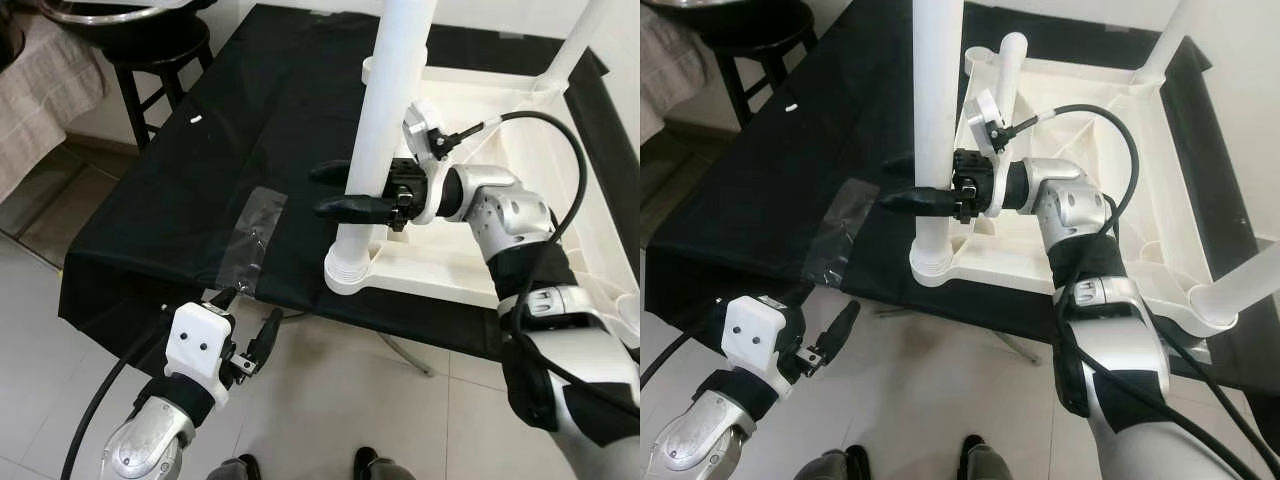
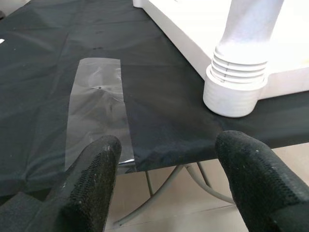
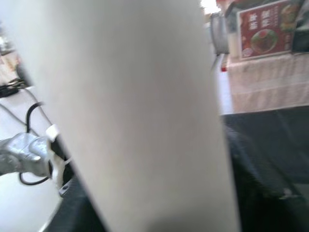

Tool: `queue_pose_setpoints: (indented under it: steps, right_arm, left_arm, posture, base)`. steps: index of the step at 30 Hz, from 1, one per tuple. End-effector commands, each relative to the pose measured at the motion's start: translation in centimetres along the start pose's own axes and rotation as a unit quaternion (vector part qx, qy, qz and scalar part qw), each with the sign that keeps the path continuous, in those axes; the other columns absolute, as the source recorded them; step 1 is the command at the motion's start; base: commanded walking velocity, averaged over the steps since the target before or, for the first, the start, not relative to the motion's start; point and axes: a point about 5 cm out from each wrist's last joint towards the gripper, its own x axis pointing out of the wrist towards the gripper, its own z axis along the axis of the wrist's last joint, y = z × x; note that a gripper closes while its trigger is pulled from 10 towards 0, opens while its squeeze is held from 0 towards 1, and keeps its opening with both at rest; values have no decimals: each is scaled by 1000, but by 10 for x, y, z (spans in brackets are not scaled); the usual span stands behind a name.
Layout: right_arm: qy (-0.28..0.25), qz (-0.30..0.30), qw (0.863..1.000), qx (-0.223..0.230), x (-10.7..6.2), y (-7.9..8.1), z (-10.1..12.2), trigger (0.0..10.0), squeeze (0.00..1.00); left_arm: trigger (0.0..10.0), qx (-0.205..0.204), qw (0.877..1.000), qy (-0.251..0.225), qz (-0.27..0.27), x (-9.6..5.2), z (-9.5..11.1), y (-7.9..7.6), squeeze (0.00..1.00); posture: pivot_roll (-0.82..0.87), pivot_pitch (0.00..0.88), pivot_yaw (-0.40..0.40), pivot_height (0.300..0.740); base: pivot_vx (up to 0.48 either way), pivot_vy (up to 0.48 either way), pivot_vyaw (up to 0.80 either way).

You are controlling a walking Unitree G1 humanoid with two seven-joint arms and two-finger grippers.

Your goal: Building children table

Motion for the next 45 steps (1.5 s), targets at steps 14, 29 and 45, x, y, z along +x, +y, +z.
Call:
queue_pose_setpoints:
  steps: [14, 29, 45]
  right_arm:
    - [27, -239, 968, -78, -1, 10, -24, 0, 0]
    - [-8, -538, 843, -2, 73, 48, -82, 10000, 0]
    - [36, -85, 991, -96, 29, 35, -18, 10000, 0]
  left_arm:
    - [10000, 6, 1000, 15, 3, -5, -2, -5, 0]
    - [10000, 14, 1000, 8, -7, 10, -6, -4, 0]
    - [10000, 19, 1000, 10, -5, 5, -4, -3, 0]
  posture:
    - [50, 294, -69, 740]
    - [15, 227, -47, 740]
    - [63, 251, -28, 740]
  base:
    - [0, 0, 0]
    - [0, 0, 0]
    - [0, 0, 0]
